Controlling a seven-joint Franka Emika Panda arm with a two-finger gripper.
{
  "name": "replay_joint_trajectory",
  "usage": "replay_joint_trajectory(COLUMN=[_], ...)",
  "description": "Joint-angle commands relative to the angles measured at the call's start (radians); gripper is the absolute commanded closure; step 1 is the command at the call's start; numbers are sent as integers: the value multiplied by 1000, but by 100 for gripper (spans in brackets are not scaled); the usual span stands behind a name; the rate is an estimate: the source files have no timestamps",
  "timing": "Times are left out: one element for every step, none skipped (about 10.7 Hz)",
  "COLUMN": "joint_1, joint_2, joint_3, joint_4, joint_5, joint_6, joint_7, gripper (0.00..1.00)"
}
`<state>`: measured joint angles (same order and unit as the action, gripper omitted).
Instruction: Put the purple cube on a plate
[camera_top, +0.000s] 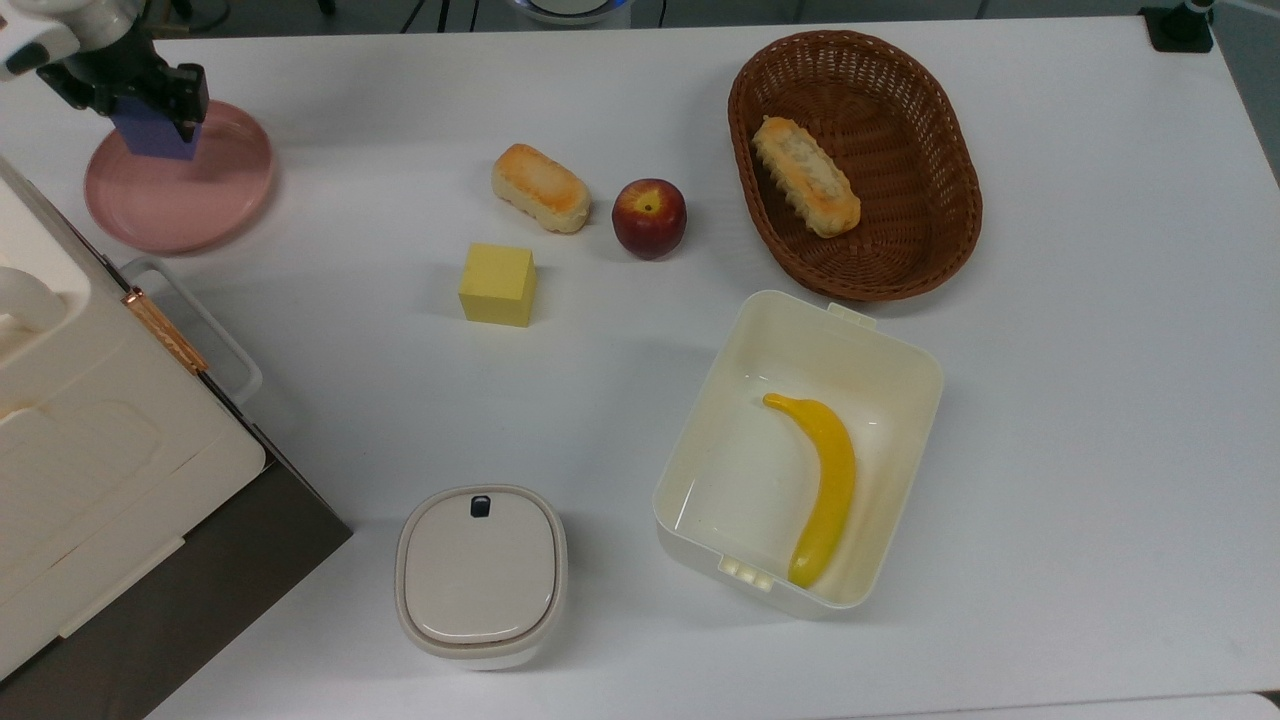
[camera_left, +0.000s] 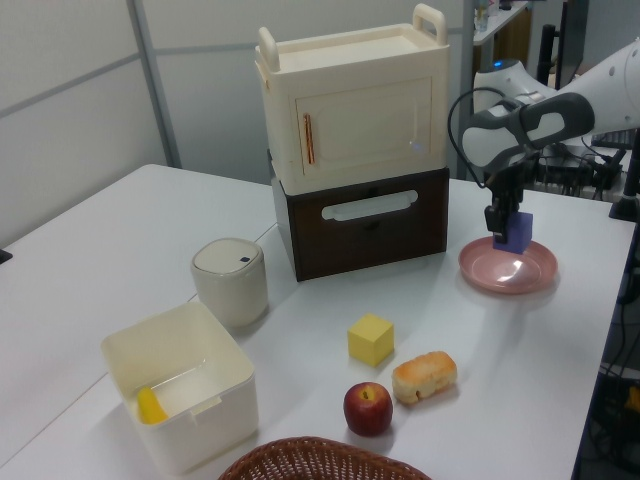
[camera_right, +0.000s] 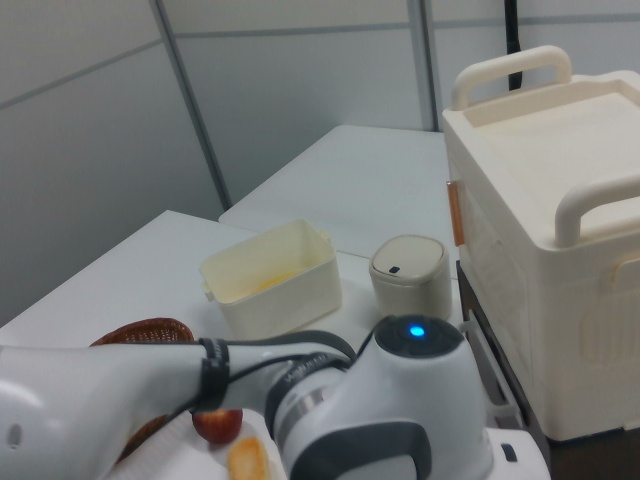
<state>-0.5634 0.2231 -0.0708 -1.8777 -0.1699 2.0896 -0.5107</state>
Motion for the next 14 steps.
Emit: replay_joint_trajectory(joint_1=[-4, -4, -1, 7, 17, 64, 124, 178, 241, 304, 368, 429, 492, 531], joint_2=[41, 42, 41, 39, 24, 1, -14, -25, -36, -47, -53, -70, -96, -120], joint_3=[3, 3, 5, 9, 17, 22, 22, 22, 22, 22, 22, 22, 22, 22], joint_4=[-14, -2, 14, 25, 40, 43, 64, 96, 124, 149, 163, 163, 161, 163], joint_5=[10, 10, 12, 18, 26, 35, 35, 35, 35, 35, 35, 35, 35, 35], joint_6=[79, 79, 76, 73, 66, 51, 20, -38, -90, -136, -169, -187, -212, -245], joint_7=[-8, -6, -3, 0, 27, 81, 157, 237, 295, 341, 395, 453, 518, 576], gripper=[0, 0, 0, 0, 0, 0, 0, 0, 0, 0, 0, 0, 0, 0])
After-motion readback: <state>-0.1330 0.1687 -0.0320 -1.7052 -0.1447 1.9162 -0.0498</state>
